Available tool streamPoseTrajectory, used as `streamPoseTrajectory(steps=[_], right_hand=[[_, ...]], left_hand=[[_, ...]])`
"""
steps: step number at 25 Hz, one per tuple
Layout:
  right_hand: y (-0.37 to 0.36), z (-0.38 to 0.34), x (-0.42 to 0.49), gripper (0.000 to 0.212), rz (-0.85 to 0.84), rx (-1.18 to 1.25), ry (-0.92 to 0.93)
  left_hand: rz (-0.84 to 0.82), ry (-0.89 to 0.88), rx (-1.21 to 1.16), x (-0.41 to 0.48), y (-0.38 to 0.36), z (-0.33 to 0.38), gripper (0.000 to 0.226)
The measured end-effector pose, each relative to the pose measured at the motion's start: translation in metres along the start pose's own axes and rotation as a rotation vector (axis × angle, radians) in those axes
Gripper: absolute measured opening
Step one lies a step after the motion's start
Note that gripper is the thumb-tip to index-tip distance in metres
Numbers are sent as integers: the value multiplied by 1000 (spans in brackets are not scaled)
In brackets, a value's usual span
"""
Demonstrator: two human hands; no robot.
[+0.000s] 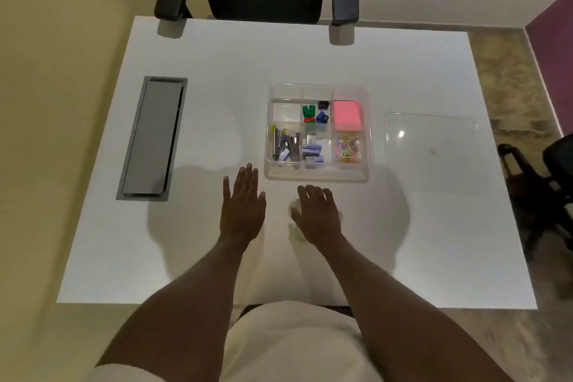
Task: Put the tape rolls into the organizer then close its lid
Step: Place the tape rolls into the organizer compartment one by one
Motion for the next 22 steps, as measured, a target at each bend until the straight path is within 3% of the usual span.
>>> streamPoseTrajectory(steps=[5, 7, 10, 12, 18, 22], right_hand=[[-22, -10, 3, 61, -114, -8, -60], [-28, -14, 4, 55, -143, -9, -84], [-32, -18, 6, 31, -98, -62, -81], [-33, -17, 6, 26, -82, -74, -70], [2, -14, 25, 55, 131, 151, -58], [40, -3, 79, 50, 247, 358, -106]], left_hand=[[-86, 21, -1, 13, -30, -19, 67], [-89, 20, -20, 18, -39, -23, 66], [-83, 36, -48, 33, -46, -30, 66], [-72, 37, -49, 42, -48, -32, 67], [-52, 40, -79, 56, -72, -35, 64], [23, 61, -59, 55, -80, -36, 61]])
Point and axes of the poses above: each hand's wrist, its own x-axis towards the middle knuckle, its own y-axis out of the back of the hand, z = x × y, the point moved 6 cm from there along x, towards the middle knuckle, and after that the axes turned 3 degrees about x, right-handed, at the moved point
